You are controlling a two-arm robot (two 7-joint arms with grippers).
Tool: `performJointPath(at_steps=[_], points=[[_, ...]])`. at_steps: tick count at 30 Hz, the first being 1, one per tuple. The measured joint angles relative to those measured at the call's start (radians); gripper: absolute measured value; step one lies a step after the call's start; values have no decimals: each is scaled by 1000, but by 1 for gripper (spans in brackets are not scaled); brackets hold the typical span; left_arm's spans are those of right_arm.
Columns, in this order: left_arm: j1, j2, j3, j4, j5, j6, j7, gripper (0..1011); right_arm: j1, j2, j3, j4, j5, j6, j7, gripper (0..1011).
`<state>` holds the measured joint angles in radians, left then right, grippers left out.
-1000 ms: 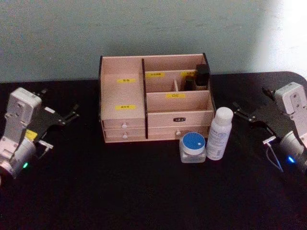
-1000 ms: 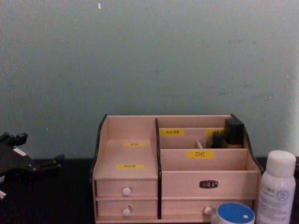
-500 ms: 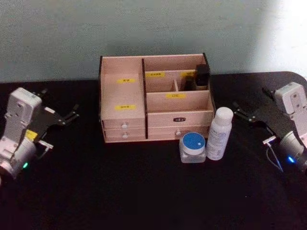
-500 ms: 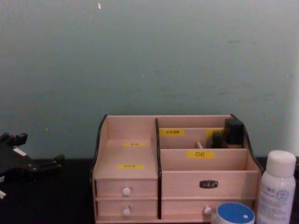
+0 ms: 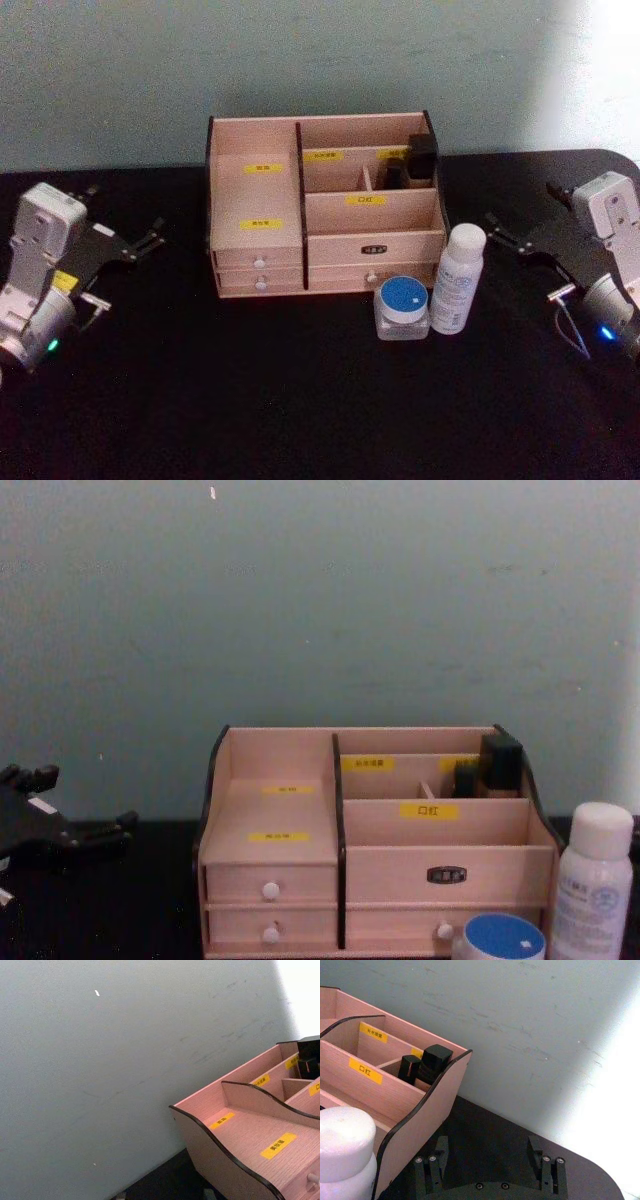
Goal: Pick up the facial cleanser and watermelon frost from the table and place them into the tiered storage box.
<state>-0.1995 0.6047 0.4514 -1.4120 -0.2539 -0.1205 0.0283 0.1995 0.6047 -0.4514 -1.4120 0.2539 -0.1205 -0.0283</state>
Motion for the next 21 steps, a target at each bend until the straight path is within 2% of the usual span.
performJointPath(at_steps=[21], points=[[0, 0, 0, 0, 0, 0, 0, 1001, 0, 0, 0, 0, 0, 0, 0, 1002]])
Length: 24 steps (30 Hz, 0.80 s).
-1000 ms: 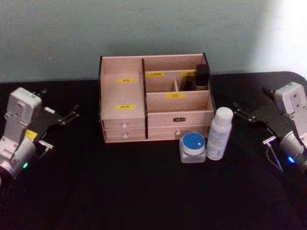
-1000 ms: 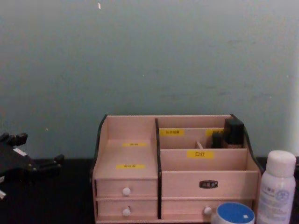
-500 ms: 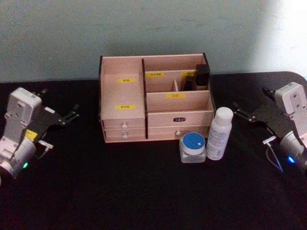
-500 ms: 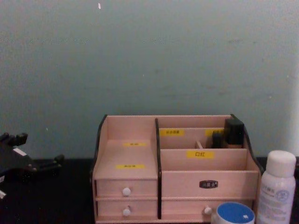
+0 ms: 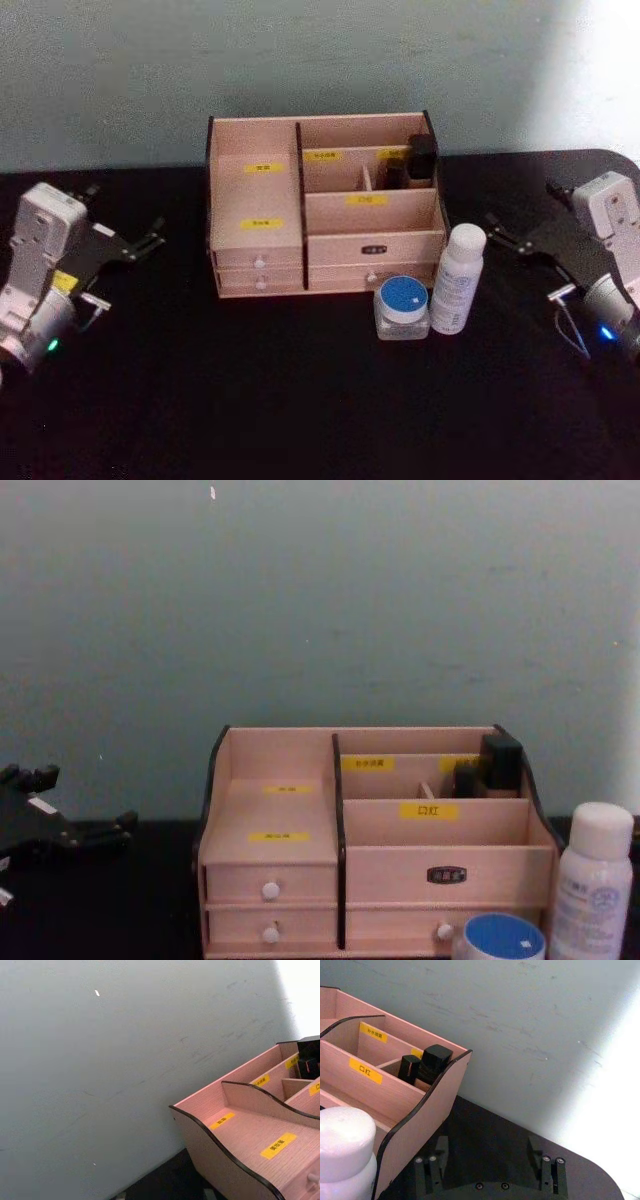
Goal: Pick up the facial cleanser and watermelon frost from the table and place them into the tiered storage box.
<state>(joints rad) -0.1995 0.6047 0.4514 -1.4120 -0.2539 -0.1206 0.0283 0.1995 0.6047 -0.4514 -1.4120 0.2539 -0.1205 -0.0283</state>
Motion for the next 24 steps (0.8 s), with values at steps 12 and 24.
performJointPath(at_steps=[12, 24], points=[[0, 0, 0, 0, 0, 0, 0, 1001, 0, 0, 0, 0, 0, 0, 0, 1002], [0, 0, 0, 0, 0, 0, 0, 1001, 0, 0, 0, 0, 0, 0, 0, 1002]])
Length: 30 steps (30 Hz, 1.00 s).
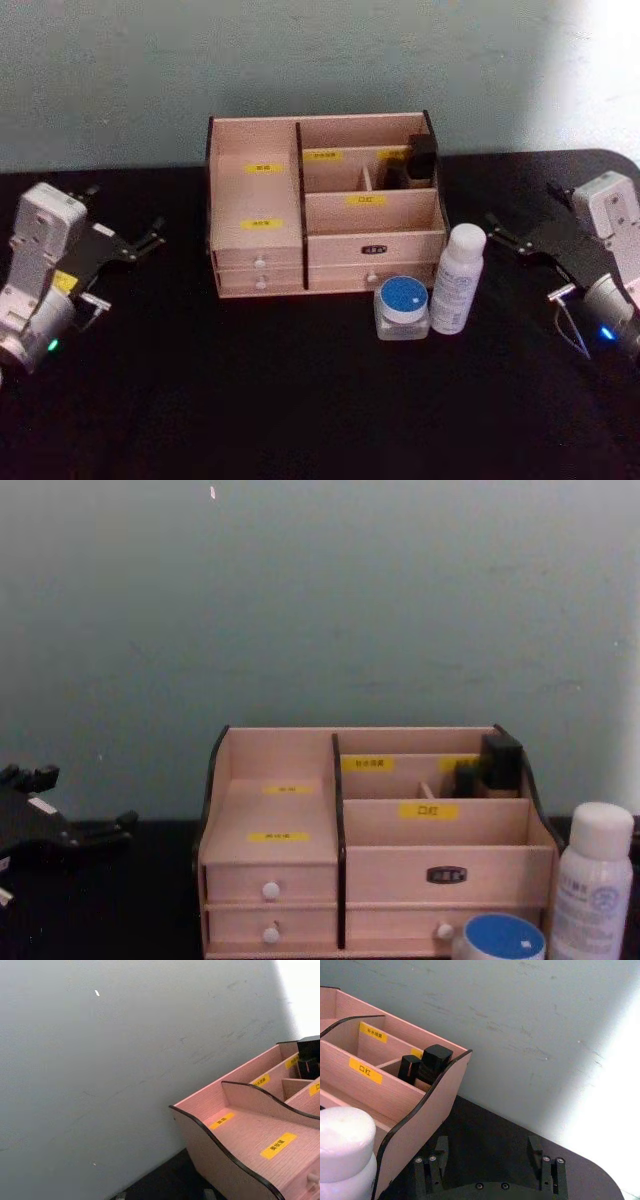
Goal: Pick up the facial cleanser and watermelon frost from the table and place them into the tiered storage box.
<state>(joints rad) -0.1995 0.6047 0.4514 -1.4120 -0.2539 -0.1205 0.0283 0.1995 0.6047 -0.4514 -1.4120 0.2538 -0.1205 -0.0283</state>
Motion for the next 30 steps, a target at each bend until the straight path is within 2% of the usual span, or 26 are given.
performJointPath(at_steps=[8, 16, 30], points=[[0, 0, 0, 0, 0, 0, 0, 1001, -4, -1, 7, -1, 1, 0, 8, 1002], [0, 0, 0, 0, 0, 0, 0, 1001, -49, 11, 39, -37, 35, 17, 56, 1002], [0, 0, 0, 0, 0, 0, 0, 1001, -202, 87, 109, -179, 99, 82, 129, 1002]])
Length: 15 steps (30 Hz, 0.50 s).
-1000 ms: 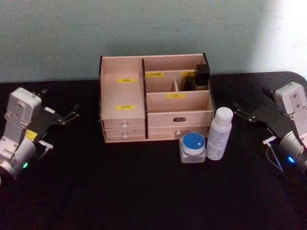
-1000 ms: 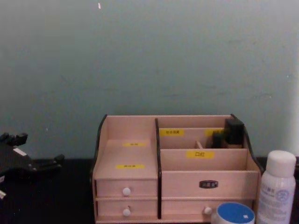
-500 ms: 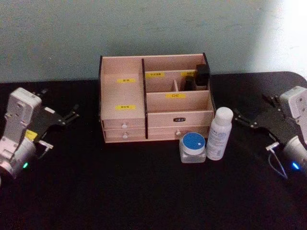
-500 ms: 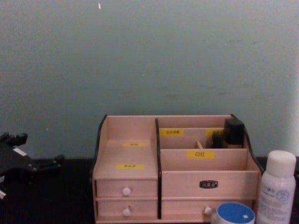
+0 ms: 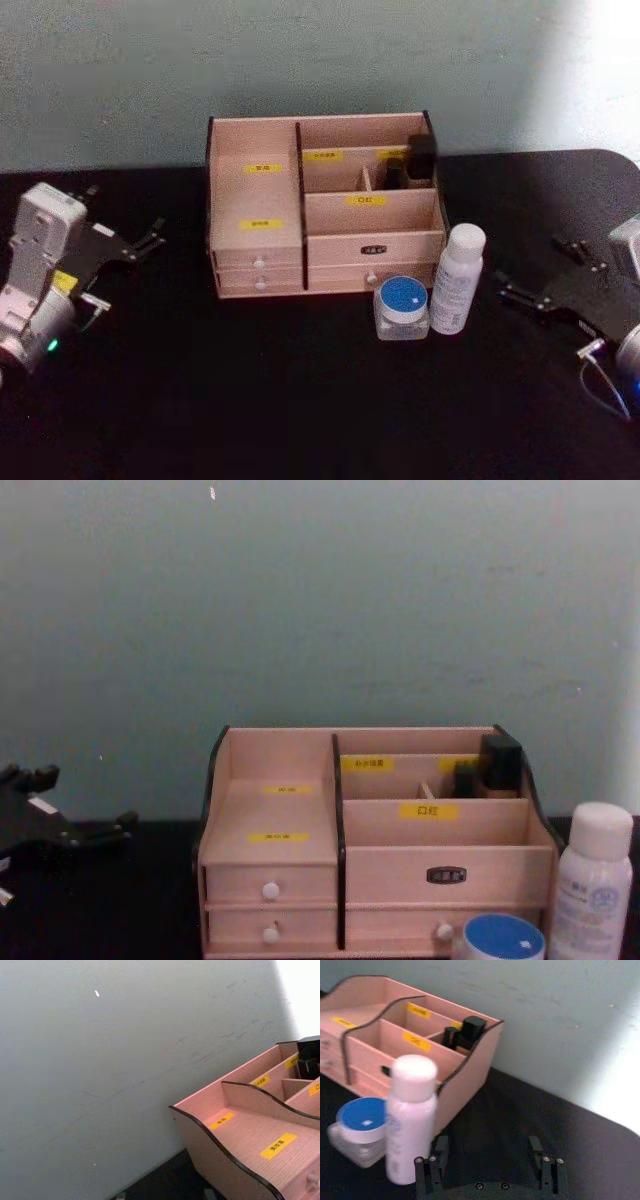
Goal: Pick up the facial cleanser and watermelon frost from the table and place them into the tiered storage box.
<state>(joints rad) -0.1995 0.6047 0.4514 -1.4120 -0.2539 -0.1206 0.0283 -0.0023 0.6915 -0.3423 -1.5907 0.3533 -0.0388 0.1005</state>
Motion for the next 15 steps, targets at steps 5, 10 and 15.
performJointPath(at_steps=[5, 10, 15], points=[[0, 0, 0, 0, 0, 0, 0, 1001, -47, 16, 27, -49, 54, 9, 59, 1002], [0, 0, 0, 0, 0, 0, 0, 1001, -78, 18, 44, -81, 105, 8, 125, 1002], [0, 0, 0, 0, 0, 0, 0, 1001, -87, 9, 47, -93, 131, 12, 172, 1002]])
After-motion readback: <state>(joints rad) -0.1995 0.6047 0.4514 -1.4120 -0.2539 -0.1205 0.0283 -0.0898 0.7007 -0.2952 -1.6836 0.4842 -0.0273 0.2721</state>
